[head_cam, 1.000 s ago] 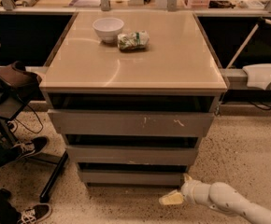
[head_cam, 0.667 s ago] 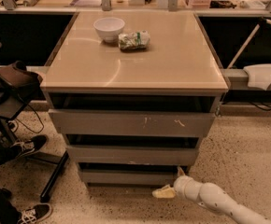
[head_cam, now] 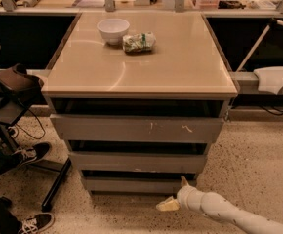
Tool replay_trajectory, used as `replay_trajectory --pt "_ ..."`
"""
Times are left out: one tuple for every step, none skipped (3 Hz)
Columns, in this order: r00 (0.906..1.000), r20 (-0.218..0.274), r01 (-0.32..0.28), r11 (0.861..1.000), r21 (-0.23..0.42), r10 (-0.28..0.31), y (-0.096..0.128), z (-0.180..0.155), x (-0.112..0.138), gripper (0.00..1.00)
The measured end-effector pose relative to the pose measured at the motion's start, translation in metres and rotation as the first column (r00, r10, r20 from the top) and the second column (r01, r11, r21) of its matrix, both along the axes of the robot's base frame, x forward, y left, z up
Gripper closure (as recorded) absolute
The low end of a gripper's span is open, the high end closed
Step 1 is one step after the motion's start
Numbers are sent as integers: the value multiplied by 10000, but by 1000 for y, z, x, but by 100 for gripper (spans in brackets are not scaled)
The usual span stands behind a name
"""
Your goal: Open bottom drawer
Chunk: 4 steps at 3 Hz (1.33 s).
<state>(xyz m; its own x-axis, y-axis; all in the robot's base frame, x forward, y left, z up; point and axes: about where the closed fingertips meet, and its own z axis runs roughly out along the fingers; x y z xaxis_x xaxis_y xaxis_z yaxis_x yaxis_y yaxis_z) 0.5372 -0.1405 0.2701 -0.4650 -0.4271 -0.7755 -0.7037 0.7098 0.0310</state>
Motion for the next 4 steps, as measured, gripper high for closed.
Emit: replay_trajectory --pt "9980 311 -508 9899 -1326 554 18 -44 6 0" --pt "9948 876 -354 9846 -1710 510 25 -45 27 0" --pt "9947 940 -278 9906 -1339 406 22 -46 31 0" --pt "9960 897 35 9992 -409 1 12 -65 32 0"
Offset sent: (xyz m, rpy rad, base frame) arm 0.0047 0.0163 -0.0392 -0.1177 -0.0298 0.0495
